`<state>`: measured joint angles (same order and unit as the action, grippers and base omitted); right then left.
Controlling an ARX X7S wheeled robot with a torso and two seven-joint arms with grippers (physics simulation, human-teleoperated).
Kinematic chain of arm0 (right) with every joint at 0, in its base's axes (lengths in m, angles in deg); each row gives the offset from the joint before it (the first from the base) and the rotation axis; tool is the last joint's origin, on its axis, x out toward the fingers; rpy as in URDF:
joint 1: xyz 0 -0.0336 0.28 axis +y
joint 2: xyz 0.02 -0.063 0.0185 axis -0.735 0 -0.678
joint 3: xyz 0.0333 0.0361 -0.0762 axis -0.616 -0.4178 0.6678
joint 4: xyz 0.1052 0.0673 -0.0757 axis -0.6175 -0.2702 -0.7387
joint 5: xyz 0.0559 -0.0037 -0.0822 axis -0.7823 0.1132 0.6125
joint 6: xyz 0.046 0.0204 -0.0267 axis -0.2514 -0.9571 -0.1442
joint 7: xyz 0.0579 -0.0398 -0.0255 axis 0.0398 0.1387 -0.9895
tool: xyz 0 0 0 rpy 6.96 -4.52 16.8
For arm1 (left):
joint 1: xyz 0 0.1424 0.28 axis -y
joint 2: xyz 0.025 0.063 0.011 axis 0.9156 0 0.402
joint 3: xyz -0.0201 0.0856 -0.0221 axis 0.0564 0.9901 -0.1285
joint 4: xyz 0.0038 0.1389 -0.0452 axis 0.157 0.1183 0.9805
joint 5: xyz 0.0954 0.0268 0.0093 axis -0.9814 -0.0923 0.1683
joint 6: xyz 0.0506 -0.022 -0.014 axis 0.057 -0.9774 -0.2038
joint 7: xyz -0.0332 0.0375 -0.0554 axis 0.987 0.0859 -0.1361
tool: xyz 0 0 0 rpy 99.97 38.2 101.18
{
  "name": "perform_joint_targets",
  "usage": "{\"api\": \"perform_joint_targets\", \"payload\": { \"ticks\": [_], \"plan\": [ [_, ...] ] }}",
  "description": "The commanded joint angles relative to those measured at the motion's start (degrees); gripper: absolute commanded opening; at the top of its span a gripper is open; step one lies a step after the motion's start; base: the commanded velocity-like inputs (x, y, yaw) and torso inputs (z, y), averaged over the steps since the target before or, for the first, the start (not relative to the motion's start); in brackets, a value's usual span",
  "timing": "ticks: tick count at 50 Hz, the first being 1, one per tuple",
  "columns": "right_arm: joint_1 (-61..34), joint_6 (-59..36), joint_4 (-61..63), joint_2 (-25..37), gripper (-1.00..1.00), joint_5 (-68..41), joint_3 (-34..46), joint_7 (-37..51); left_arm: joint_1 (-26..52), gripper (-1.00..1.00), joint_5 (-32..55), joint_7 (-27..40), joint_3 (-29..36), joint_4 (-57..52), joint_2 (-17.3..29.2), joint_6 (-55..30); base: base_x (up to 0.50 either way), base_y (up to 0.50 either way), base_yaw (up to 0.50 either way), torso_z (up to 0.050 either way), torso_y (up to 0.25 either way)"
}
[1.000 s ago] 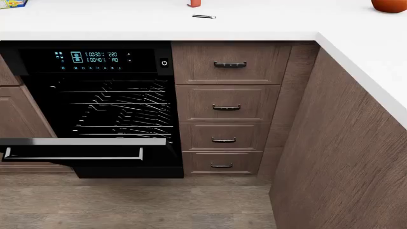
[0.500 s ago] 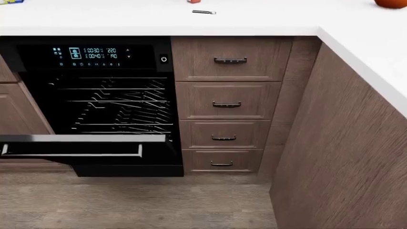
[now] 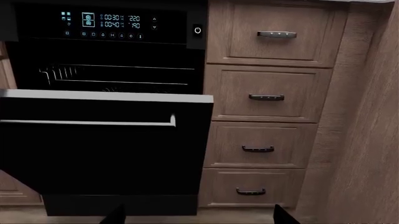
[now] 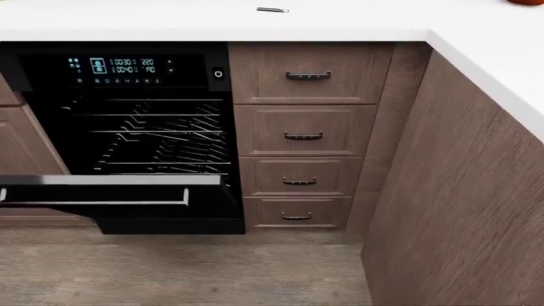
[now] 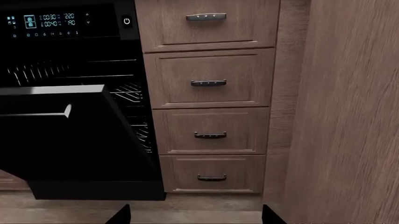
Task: Close the dishwasher door
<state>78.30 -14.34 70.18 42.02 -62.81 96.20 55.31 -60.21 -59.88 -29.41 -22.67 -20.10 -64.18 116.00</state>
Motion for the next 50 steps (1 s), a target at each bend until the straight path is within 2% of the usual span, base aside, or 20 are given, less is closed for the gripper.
{"api": "perform_joint_targets", "payload": {
  "ticks": [1, 50],
  "plan": [
    [-0.56, -0.29, 0.05, 0.57, 1.00, -0.45, 0.56, 0.56, 0.02, 1.00, 0.04, 0.34, 0.31, 0.05, 0.30, 0.14, 0.00, 0.00, 0.00, -0.020, 0.000],
    [-1.14, 0.25, 0.08, 2.35, 1.00, -0.84, 2.65, 2.98, 0.39, 1.00, 0.34, 1.81, 1.52, 0.27, 1.31, 0.46, 0.00, 0.00, 0.00, -0.020, 0.000]
  ]
}}
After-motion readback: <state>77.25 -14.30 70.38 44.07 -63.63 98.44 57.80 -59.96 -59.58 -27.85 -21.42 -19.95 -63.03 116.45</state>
